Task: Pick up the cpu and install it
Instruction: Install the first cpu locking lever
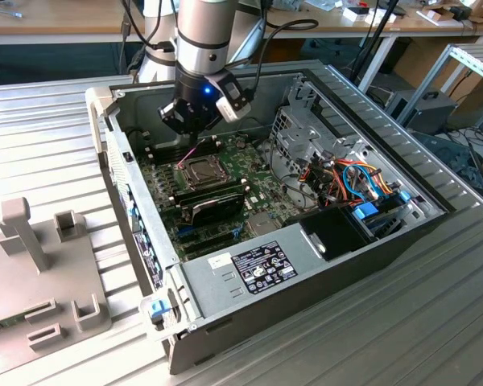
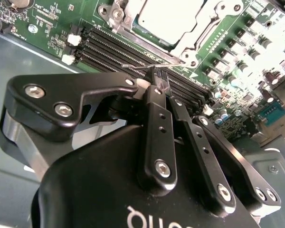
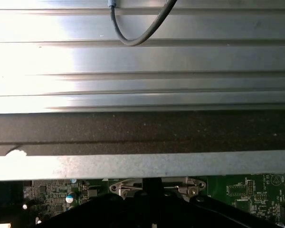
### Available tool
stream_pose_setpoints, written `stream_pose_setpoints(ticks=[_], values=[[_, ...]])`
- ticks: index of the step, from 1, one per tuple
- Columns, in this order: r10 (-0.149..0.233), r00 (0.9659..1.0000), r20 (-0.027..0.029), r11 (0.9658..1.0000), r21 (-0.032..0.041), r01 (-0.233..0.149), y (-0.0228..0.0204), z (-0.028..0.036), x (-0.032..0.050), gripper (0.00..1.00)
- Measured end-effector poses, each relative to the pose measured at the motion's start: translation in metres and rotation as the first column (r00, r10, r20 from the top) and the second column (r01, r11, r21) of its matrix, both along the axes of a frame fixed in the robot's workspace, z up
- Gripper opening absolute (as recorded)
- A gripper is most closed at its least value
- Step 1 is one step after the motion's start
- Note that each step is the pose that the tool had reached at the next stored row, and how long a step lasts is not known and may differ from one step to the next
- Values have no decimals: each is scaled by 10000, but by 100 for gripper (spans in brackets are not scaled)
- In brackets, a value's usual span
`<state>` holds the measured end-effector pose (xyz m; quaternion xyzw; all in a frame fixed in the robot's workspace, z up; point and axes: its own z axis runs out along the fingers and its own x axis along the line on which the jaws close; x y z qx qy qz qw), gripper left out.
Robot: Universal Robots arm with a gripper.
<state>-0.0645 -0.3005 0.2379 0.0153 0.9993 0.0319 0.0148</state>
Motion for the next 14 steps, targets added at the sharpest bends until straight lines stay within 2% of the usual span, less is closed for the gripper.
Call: stream_pose_setpoints(ticks=[6,9,14], values=[[1,10000,-1,10000,-2,-1,4,-28,0,11],[-2,10000,11,10000,32,2,5,-31,0,11],[0,10000,10,10000,32,0,4,-31,0,11]])
